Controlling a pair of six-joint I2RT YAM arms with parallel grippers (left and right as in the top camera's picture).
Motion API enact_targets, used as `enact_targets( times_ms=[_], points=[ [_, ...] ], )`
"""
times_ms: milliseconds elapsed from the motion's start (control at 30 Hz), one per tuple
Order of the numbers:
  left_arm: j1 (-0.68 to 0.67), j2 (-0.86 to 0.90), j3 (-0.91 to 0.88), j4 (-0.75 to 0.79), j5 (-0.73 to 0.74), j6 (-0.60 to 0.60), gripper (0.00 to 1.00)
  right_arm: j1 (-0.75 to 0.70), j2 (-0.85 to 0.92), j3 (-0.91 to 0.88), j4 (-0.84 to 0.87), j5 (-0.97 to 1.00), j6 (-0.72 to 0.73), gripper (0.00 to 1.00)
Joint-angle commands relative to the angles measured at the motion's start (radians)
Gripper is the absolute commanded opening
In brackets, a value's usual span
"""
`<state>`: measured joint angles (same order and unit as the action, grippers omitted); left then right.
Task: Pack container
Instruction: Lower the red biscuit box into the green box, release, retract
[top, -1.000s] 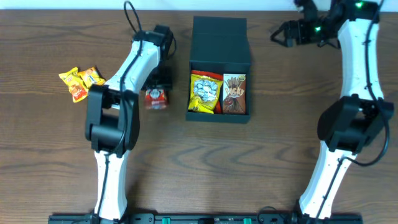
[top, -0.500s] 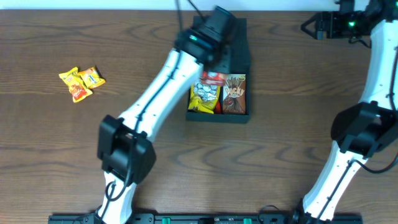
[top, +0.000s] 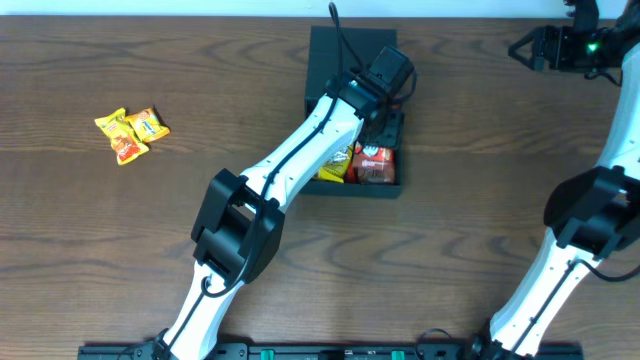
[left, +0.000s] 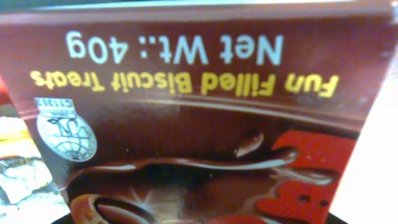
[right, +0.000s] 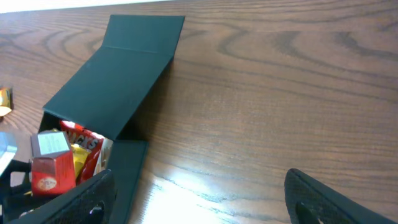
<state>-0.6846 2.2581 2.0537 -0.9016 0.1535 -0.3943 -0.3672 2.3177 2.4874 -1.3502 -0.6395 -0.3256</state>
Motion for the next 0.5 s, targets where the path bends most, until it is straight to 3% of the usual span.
enact_targets(
  times_ms=[0,233,367,433,467],
  points=[
    [-0.004,0.011,0.003,-0.014,0.039,0.003,0.67,-0.005,-0.023,0.018,-0.004,-0.015,-0.001,0.86],
    [-0.002,0.011,0.003,-0.031,0.082,0.045,0.97,-0.005,-0.023,0.018,-0.014,-0.015,-0.001,0.86],
    [0.026,-0.013,0.037,-0.046,0.005,0.058,0.95,-0.005,-0.023,0.018,-0.020,-0.015,-0.001,0.84],
    [0.049,-0.037,0.078,-0.068,-0.074,0.058,0.95,-0.002,-0.023,0.018,-0.028,-0.016,-0.001,0.69],
    [0.063,-0.053,0.101,-0.081,-0.123,0.058,0.95,0.002,-0.023,0.018,-0.034,-0.016,-0.001,0.35]
  ],
)
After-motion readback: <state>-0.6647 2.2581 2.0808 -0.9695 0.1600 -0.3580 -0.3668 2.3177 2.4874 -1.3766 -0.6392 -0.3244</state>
